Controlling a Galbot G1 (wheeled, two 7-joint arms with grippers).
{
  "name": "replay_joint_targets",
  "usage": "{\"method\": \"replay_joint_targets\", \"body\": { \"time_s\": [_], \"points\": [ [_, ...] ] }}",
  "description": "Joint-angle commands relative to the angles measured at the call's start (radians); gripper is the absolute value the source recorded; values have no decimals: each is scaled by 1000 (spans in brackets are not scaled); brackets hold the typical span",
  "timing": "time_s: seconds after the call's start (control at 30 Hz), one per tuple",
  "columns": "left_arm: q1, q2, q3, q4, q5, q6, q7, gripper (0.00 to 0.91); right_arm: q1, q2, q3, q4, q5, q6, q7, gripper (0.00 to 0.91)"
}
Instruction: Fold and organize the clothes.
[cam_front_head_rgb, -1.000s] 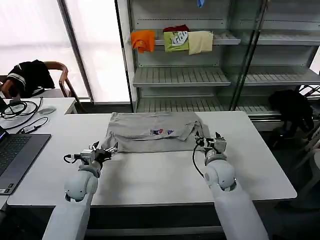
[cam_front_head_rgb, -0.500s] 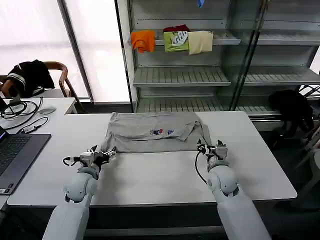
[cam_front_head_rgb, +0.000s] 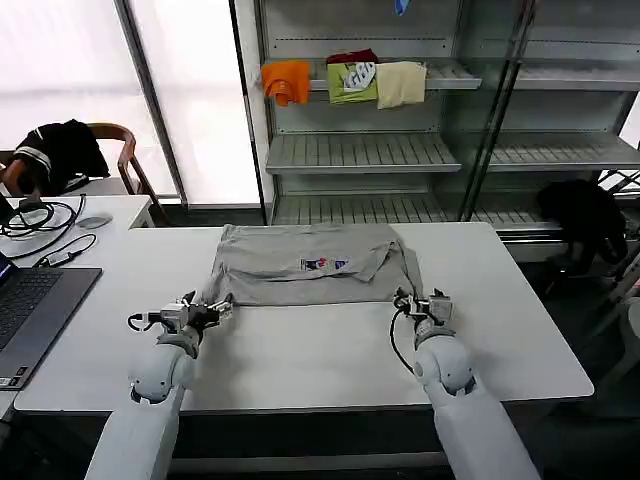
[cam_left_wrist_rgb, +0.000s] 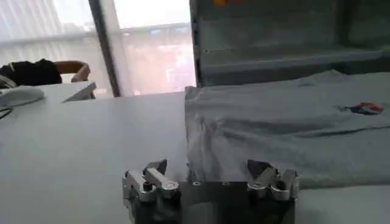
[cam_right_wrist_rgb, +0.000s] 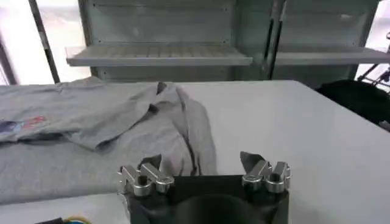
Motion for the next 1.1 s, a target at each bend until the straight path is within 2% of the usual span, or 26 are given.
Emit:
{"method": "replay_joint_targets", "body": {
  "time_s": [0.03,0.1,0.77,1.1],
  "points": [
    [-1,3,9,13,-7,1,1,60,-2,-2,-3,-20,1,-1,-4,0],
    [0,5,10,13,-8,1,0,30,-3,-4,-4,-16,1,-1,-5,0],
    [19,8,8,-1,-2,-5,0,20,-32,-8,1,16,17,6,-13,0],
    [39,16,8,-45,-6,-15,-4,20,-68,-26,14,97,42,-1,-8,0]
  ]
}}
